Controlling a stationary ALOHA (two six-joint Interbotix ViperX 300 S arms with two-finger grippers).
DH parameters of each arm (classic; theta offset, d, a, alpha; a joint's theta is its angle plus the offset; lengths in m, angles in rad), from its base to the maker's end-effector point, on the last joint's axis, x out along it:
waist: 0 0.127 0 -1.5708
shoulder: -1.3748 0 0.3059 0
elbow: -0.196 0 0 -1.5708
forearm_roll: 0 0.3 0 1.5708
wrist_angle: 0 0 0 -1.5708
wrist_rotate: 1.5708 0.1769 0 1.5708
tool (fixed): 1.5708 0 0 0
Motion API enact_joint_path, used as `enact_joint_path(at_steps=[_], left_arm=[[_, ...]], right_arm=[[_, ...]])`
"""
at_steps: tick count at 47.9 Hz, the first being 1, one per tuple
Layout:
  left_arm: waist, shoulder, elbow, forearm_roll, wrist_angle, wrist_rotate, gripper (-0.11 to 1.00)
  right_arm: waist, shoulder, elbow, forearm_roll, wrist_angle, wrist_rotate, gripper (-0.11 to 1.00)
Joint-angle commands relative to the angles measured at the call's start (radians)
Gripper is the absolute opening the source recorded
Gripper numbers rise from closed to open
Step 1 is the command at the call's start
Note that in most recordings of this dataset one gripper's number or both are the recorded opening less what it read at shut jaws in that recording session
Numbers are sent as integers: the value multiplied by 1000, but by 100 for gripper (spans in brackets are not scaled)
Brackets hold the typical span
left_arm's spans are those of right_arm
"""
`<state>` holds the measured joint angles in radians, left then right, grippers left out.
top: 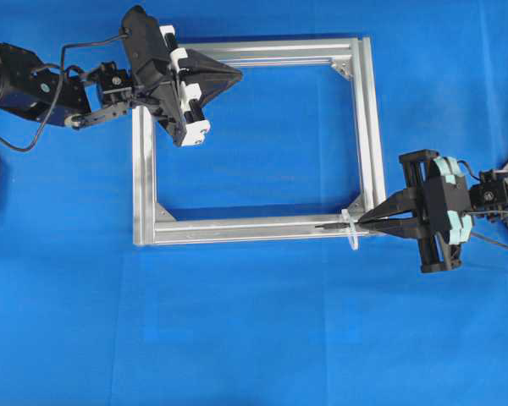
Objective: Insert the wire through the string loop located on the right side.
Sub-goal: 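Push the USB plug leftward through the white zip-tie loop with the right gripper, then move the left gripper right to the plug emerging from the loop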
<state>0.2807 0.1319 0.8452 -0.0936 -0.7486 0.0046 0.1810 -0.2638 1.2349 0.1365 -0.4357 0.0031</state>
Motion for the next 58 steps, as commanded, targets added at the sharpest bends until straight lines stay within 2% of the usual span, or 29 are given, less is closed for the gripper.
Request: enact_joint_path(at_steps=[1, 10, 18, 36, 43, 49, 58], left_arm=[[0, -31, -8, 3, -5, 0, 0], [-23, -31, -6, 5, -6, 0, 0], [-98, -29, -3, 5, -6, -11, 0], [-385, -31, 5, 5, -6, -23, 0], [-471, -31, -2, 5, -5, -46, 0], [-500, -28, -5, 5, -5, -61, 0], [-492, -25, -15, 3, 21, -75, 0]], right_arm=[[-2, -6, -17, 2, -11, 2, -3], [-2, -6, -17, 3, -9, 2, -3], [-2, -6, -17, 3, -11, 2, -3], [-2, -6, -18, 2, -8, 2, -3], [-2, -6, -18, 3, -9, 2, -3], [-2, -6, -20, 2, -9, 2, -3], [-2, -6, -20, 3, -11, 2, -3]])
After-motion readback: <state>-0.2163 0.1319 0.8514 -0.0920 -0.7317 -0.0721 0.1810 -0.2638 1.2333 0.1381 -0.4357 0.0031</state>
